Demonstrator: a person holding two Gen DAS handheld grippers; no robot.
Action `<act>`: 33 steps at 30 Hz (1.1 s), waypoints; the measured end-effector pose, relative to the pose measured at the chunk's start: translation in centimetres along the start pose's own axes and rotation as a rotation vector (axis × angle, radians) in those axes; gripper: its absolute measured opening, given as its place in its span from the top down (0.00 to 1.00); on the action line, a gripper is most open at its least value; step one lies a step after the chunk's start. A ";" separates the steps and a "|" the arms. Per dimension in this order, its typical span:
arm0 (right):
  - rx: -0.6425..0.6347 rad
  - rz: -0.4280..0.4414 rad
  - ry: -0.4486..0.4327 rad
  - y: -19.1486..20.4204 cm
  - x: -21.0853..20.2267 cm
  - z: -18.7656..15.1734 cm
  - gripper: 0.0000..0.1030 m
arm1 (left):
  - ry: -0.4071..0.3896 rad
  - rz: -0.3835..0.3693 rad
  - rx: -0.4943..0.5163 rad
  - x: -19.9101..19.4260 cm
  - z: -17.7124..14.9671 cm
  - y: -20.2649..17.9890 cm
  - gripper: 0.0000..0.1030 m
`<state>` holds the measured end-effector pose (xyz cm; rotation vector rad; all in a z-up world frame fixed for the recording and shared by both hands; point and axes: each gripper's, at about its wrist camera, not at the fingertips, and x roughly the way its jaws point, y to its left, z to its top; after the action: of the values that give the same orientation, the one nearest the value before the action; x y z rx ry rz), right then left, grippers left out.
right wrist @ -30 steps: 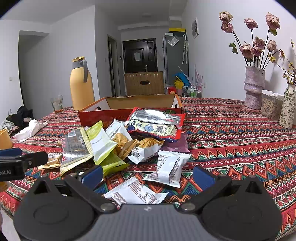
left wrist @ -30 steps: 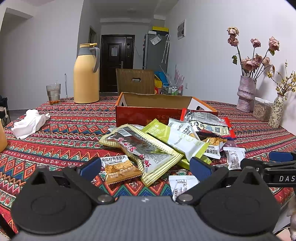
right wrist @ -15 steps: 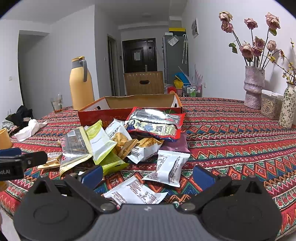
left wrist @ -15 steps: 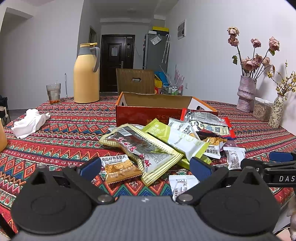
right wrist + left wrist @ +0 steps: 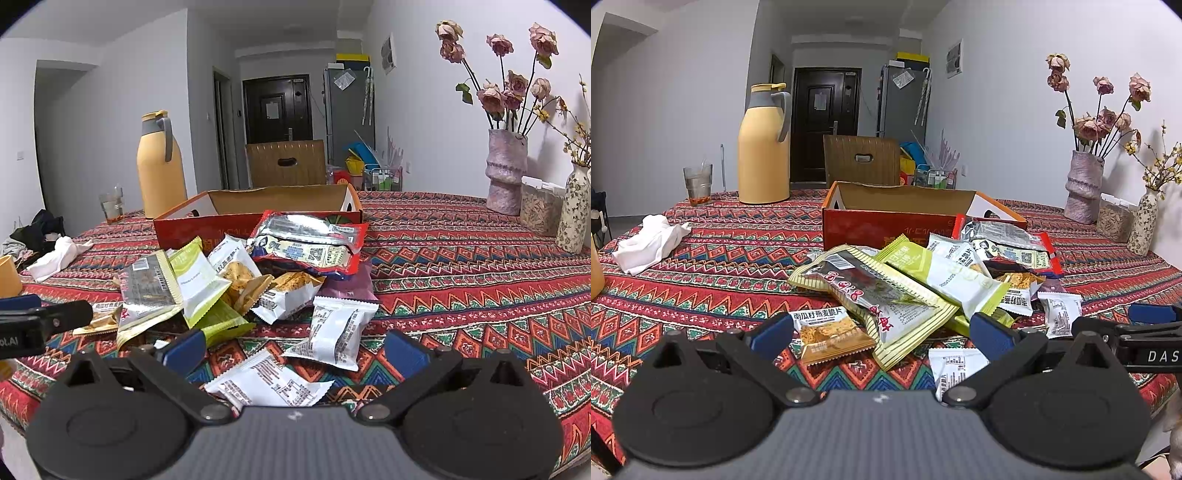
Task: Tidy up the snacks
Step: 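Grasp the pumpkin-seed oat crisp packet with the left tool while the right tool grasps a white snack bar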
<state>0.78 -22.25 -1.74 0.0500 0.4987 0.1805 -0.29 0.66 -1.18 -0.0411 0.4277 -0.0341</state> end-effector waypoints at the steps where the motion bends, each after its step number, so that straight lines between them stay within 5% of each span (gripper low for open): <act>1: 0.001 -0.001 0.001 0.0 0.0 -0.1 0.00 | 0.002 0.001 -0.002 0.1 0.0 0.0 0.00; 12: 0.019 -0.046 0.026 -1.2 2.1 0.6 0.04 | 0.029 0.015 -0.014 1.9 0.3 0.3 0.00; 25: 0.053 -0.091 0.194 -2.9 8.6 1.7 0.37 | 0.065 0.035 -0.030 3.9 0.3 1.3 0.00; 27: 0.054 -0.089 0.201 -2.9 9.0 1.7 0.41 | 0.072 0.041 -0.030 4.3 0.4 1.5 0.00; 29: 0.046 -0.090 0.194 -2.8 9.0 1.6 0.57 | 0.078 0.047 -0.027 4.5 0.5 1.6 0.00; 33: 0.064 -0.072 0.173 -3.2 8.7 1.7 0.62 | 0.087 0.057 -0.026 5.0 0.7 2.1 0.00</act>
<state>9.57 -23.76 -4.60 0.0795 0.6778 0.0984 4.56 2.53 -2.72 -0.0535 0.5163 0.0264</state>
